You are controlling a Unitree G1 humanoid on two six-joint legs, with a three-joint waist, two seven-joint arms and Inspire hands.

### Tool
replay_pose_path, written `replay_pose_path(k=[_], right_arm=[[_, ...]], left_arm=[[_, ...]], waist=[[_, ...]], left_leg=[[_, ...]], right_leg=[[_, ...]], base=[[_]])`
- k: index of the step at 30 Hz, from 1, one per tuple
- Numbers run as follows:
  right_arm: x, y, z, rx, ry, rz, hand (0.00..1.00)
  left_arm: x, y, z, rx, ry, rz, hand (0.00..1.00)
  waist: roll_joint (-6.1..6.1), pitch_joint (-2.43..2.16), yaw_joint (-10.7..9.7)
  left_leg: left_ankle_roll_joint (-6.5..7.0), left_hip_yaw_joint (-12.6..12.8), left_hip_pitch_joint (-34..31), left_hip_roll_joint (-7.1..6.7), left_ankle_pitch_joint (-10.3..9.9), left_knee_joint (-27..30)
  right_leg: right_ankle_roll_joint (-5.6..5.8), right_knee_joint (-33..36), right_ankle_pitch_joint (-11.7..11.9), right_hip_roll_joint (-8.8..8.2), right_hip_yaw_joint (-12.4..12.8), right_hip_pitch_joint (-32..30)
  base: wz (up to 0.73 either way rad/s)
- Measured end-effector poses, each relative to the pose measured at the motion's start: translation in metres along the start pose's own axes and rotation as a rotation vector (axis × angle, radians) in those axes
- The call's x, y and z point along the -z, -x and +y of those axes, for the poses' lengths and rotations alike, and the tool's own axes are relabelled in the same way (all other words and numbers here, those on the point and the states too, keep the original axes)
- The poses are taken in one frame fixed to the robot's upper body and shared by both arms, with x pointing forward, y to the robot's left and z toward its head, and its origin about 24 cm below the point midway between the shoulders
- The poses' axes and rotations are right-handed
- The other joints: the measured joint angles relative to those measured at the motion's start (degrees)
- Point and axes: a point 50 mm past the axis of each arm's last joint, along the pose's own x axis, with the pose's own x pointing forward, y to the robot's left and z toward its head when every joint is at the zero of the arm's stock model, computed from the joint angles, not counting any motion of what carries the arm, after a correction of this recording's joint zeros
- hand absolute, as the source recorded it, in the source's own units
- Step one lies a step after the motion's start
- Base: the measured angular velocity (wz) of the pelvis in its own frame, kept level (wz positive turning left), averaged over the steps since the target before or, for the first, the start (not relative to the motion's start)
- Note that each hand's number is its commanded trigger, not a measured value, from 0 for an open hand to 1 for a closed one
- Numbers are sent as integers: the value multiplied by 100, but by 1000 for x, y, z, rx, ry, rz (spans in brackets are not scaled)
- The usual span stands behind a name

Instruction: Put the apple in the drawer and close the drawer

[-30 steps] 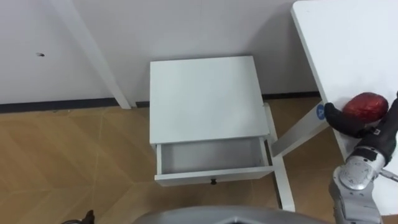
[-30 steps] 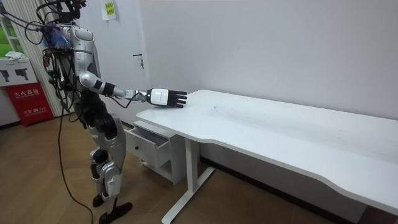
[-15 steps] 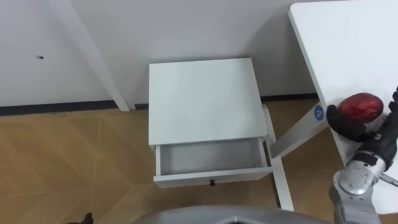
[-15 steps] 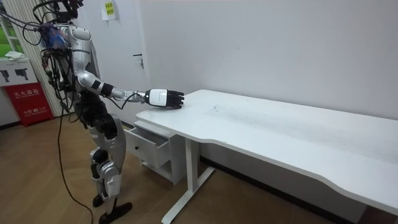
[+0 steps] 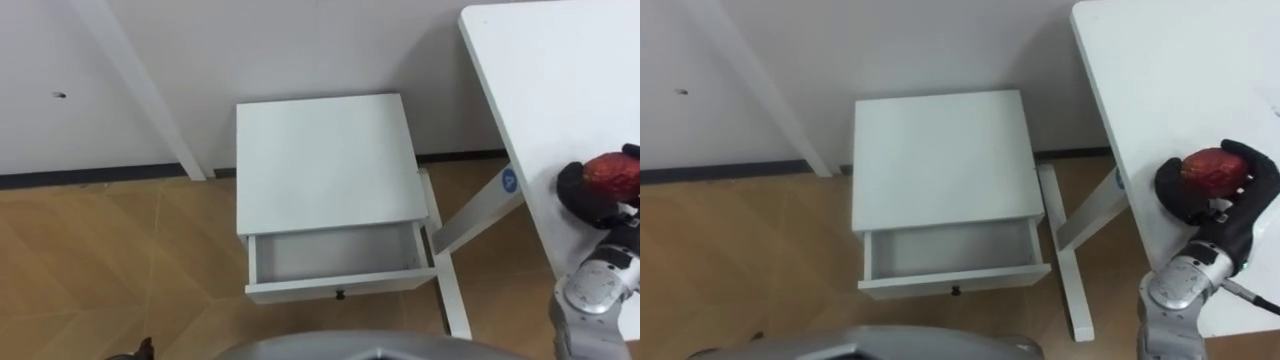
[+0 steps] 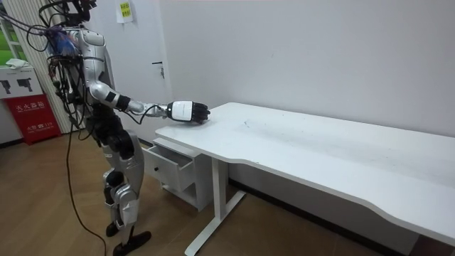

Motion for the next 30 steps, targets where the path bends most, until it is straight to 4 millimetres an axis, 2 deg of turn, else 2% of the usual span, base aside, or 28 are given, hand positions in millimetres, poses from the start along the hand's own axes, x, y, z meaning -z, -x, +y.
replay_pose_path(k=[4,9,13,16,20,22,24,30], right_arm=[[-7,2,7,-59,-7,-25,100],[-18,13,25,-194,-29,-70,100],[-30,21,40,-336,-38,-112,100],[-32,35,59,-516,-23,-120,100],[-32,70,92,-821,57,-148,100],[-32,78,98,-898,73,-151,100],[-33,80,102,-947,82,-153,100],[-42,81,107,-1026,101,-197,100]], left_arm=[[-4,-1,-1,20,-1,-11,0],[-8,-2,-3,36,-15,-25,0],[-11,-2,-4,43,-36,-39,0],[-14,-3,-4,52,-50,-52,0],[-21,-4,-7,64,-61,-71,0],[-22,-4,-8,72,-84,-75,0],[-20,-3,-9,76,-98,-70,0],[-16,-3,-7,93,-122,-46,0]], waist=[[0,8,13],[4,21,43],[8,25,117],[7,32,184],[26,121,371],[41,135,390],[40,138,480],[-26,102,498]], left_leg=[[-1,34,-9,30,1,-20],[-2,43,-10,38,1,-25],[-3,43,-47,41,2,-21],[-3,15,-89,38,4,-8],[-1,-63,-164,23,5,11],[15,-172,-218,-3,15,19],[18,-203,-256,-9,17,24],[17,-349,-280,-11,18,32]], right_leg=[[-6,10,5,1,22,-39],[-16,6,25,12,40,-52],[-18,5,40,25,76,-68],[-18,-3,40,20,48,-70],[-16,-6,41,2,-65,-144],[-16,-9,41,-17,-171,-153],[-16,-12,41,-21,-189,-173],[-16,5,41,-12,-229,-178]], base=[[-6],[-3],[0],[5],[11],[31],[20],[8]])
